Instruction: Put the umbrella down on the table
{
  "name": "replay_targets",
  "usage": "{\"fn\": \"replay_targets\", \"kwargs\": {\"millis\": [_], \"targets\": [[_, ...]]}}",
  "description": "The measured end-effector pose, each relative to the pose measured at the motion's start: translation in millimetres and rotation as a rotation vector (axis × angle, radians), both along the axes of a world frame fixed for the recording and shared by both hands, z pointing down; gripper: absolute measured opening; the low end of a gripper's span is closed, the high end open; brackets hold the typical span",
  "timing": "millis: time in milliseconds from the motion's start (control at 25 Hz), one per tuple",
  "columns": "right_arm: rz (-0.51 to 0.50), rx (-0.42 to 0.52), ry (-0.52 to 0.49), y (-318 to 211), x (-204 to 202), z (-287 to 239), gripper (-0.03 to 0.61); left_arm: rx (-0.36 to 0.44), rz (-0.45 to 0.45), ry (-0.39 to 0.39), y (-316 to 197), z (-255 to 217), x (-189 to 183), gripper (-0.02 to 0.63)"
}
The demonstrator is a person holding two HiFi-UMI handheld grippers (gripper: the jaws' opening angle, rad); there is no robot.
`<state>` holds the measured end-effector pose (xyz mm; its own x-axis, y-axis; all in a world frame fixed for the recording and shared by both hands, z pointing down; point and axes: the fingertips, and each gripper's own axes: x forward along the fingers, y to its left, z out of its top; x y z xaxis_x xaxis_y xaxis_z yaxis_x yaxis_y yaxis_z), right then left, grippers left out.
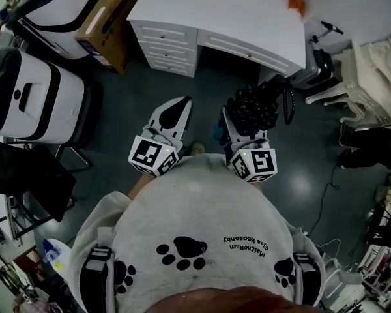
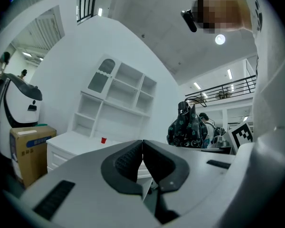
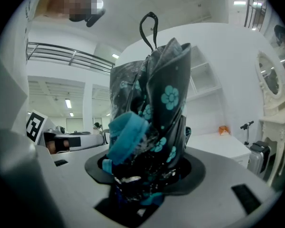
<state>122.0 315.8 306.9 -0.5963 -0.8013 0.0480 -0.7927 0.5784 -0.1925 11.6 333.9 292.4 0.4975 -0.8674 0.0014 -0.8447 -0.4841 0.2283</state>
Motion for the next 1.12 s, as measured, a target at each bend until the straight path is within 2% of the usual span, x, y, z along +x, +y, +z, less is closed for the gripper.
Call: {"fn": "replay_targets", "kwargs": {"millis": [200,360,560,840,1120], "targets": [[-0.034,-0.029,0.005,-28.7,1.3,9.2,0.264,0.01,-0.052,0.017,-25.1,0.0,-0.2,0.018],[-0.051,-0.053,-0.007,-41.2,-1.3,13.0,0.264,-0.029,-0.074,-0.003,-30.5,8.6,-7.3,0.018],[-0.064,-0.081,-0.001,-44.2,-4.2,24.8,0.264,-0.055,-0.107,0.038,-32.3,22.0,-17.3,0.018],[0.026,-0.065,-0.022,-54.4,23.0,30.2,0.264,-0.023,-0.033,0.04,-59.7,22.0,-3.7,0.018],[0.138,-0.055,-0.042,-88.1,55.9,26.6,0.264,-0.005,0.119,0.034,-104.4,16.2,37.2,0.018]]}}
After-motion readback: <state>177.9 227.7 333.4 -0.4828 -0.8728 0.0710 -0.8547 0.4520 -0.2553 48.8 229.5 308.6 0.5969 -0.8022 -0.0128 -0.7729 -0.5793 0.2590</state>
